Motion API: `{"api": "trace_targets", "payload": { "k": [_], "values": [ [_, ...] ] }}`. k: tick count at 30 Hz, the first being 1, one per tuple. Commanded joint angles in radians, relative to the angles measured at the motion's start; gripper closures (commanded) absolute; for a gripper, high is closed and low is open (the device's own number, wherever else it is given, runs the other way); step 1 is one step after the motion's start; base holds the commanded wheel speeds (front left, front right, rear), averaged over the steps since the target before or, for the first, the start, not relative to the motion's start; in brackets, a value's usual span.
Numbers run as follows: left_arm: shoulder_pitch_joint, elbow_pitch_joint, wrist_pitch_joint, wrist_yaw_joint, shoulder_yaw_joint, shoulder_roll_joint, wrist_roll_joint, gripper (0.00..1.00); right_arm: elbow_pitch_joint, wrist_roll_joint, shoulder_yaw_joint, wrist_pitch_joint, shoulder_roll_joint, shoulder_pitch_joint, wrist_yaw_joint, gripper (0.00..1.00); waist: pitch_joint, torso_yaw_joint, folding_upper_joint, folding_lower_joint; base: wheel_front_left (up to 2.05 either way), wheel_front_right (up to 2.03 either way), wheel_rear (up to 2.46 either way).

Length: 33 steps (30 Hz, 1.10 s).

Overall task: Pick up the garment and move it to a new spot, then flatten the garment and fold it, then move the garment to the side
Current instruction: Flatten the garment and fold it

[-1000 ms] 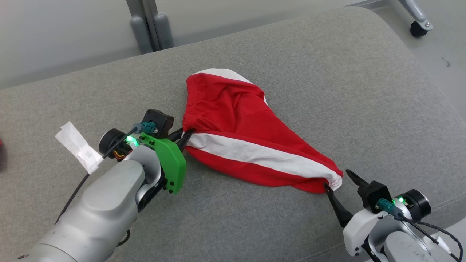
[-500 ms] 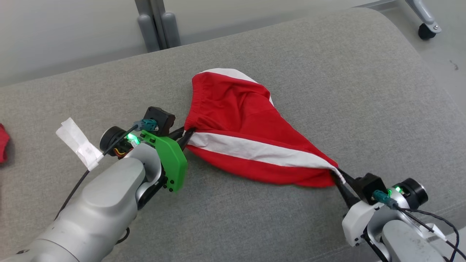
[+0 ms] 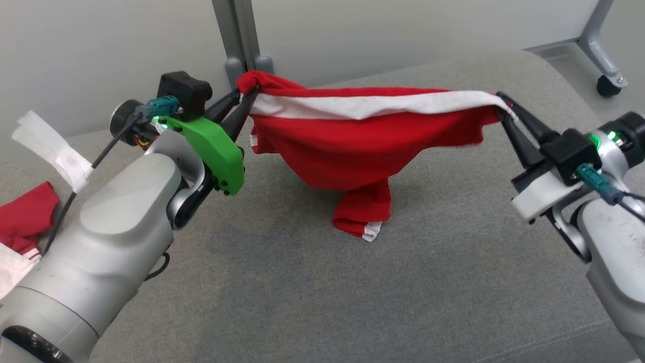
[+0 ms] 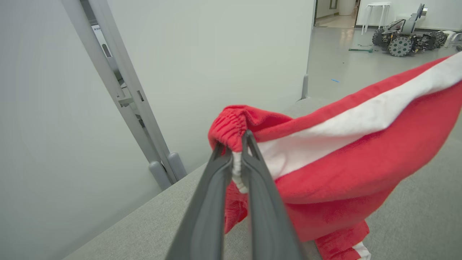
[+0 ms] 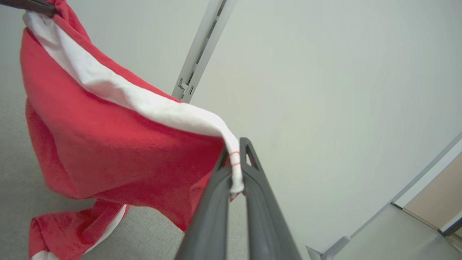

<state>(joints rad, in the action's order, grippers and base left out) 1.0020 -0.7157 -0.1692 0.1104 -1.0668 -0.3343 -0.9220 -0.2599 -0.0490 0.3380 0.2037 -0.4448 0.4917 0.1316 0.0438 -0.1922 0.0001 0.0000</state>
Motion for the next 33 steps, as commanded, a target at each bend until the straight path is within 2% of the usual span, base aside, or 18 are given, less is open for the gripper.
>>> {"api": "trace_targets", "payload": {
  "k": [1, 7, 13, 17, 21, 24, 27, 30, 33],
  "values": [
    [0.026, 0.018, -0.012, -0.014, 0.016, -0.010, -0.001, 1.00, 0.026, 0.009, -0.002, -0.018, -0.017, 0.026, -0.002, 1.00, -0.047, 0.035, -0.0001, 0.0000, 0.00, 0.00, 0.00],
    [0.072, 0.138, -0.031, -0.073, 0.081, -0.047, -0.026, 1.00, 0.151, -0.002, -0.007, -0.108, -0.077, 0.094, -0.002, 1.00, -0.086, 0.073, -0.0001, 0.0000, 0.00, 0.00, 0.00],
    [0.047, 0.303, -0.011, -0.164, 0.102, -0.105, -0.014, 1.00, 0.266, -0.024, -0.070, -0.206, -0.112, 0.046, -0.002, 1.00, -0.104, 0.103, -0.0001, 0.0000, 0.00, 0.00, 0.00],
    [0.014, 0.418, 0.024, -0.224, 0.093, -0.145, -0.011, 1.00, 0.324, -0.057, -0.094, -0.278, -0.125, 0.002, -0.002, 1.00, -0.091, 0.111, -0.0001, 0.0000, 0.00, 0.00, 0.00],
    [0.003, 0.480, 0.057, -0.261, 0.101, -0.176, -0.022, 1.00, 0.340, -0.091, -0.077, -0.315, -0.135, 0.005, -0.002, 1.00, -0.051, 0.104, -0.0001, 0.0000, 0.00, 0.00, 0.00],
    [0.038, 0.502, 0.098, -0.272, 0.124, -0.185, -0.051, 1.00, 0.324, -0.129, -0.063, -0.319, -0.155, 0.081, -0.002, 1.00, 0.037, 0.093, -0.0001, 0.0000, 0.00, 0.00, 0.00],
    [0.128, 0.473, 0.135, -0.271, 0.136, -0.194, -0.028, 1.00, 0.278, -0.163, -0.030, -0.305, -0.181, 0.199, -0.002, 1.00, 0.167, 0.085, -0.0001, 0.0000, 0.00, 0.00, 0.00],
    [0.225, 0.401, 0.156, -0.254, 0.150, -0.175, -0.014, 1.00, 0.201, -0.175, 0.015, -0.277, -0.199, 0.351, -0.002, 1.00, 0.286, 0.076, -0.0001, 0.0000, 0.00, 0.00, 0.00],
    [0.353, 0.299, 0.155, -0.238, 0.182, -0.142, -0.003, 1.00, 0.087, -0.185, 0.068, -0.234, -0.188, 0.536, -0.002, 1.00, 0.395, 0.066, -0.0001, 0.0000, 0.00, 0.00, 0.00]
  ]
}}
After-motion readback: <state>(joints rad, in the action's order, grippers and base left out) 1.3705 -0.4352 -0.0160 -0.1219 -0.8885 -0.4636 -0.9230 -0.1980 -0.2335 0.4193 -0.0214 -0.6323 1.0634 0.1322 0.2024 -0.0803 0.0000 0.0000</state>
